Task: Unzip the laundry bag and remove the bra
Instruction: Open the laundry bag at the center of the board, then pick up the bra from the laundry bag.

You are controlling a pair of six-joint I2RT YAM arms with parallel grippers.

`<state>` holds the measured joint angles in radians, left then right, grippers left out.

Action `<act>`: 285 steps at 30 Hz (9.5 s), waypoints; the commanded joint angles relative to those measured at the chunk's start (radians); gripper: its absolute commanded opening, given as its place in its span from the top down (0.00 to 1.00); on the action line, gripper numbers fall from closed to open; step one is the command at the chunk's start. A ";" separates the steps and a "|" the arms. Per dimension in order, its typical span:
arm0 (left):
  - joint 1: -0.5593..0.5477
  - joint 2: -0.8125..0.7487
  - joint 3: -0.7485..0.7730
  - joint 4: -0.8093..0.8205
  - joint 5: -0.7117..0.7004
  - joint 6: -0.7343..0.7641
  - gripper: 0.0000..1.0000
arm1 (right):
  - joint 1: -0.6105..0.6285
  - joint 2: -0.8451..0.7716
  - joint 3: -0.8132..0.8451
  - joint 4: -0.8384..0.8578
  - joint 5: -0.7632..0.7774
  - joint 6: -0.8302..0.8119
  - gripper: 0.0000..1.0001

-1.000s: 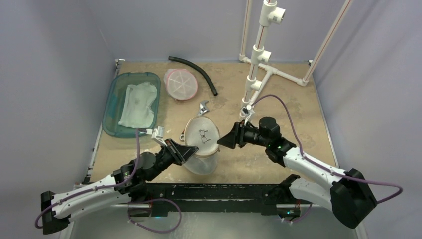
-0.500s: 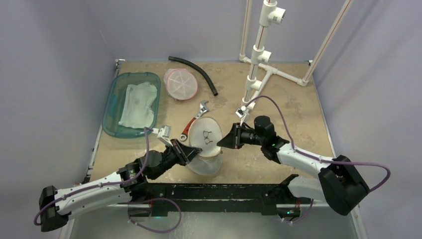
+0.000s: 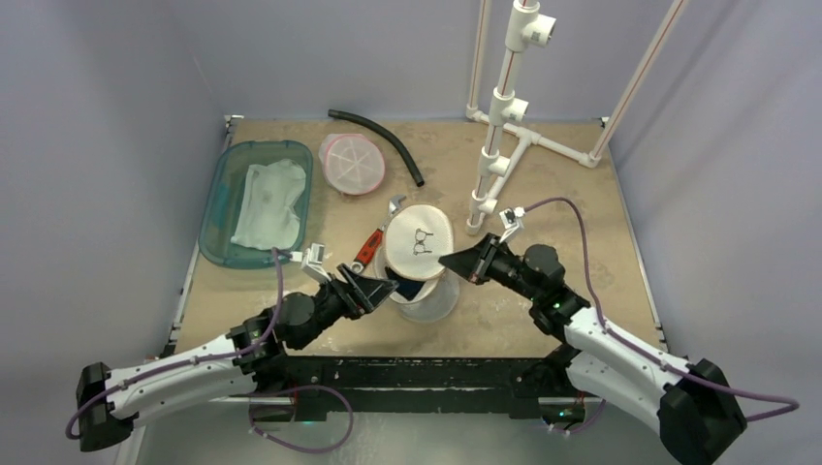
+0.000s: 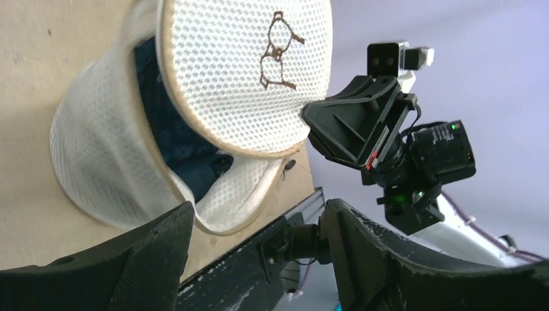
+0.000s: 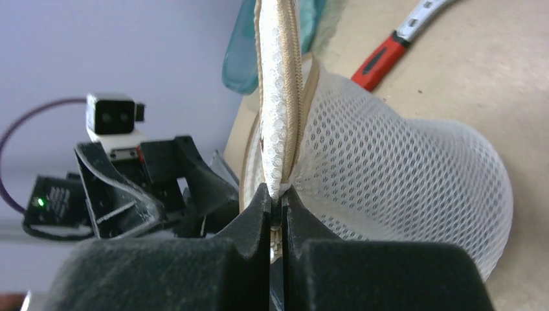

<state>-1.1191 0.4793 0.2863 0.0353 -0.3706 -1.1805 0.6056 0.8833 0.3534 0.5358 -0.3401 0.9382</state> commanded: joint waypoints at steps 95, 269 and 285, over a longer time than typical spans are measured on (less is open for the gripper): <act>0.215 0.435 0.661 -0.154 0.291 0.621 1.00 | 0.051 -0.389 0.092 -0.351 0.133 -0.208 0.12; 0.495 0.556 0.784 -0.727 -0.021 0.573 1.00 | 0.206 0.470 0.137 0.021 0.296 -0.339 0.53; 0.495 0.453 1.045 -0.728 0.117 0.613 1.00 | 0.205 0.193 0.186 -0.147 0.288 -0.395 0.32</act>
<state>-0.6285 0.9791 1.2533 -0.7494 -0.3233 -0.5934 0.8070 1.1736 0.4767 0.4393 -0.0456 0.5972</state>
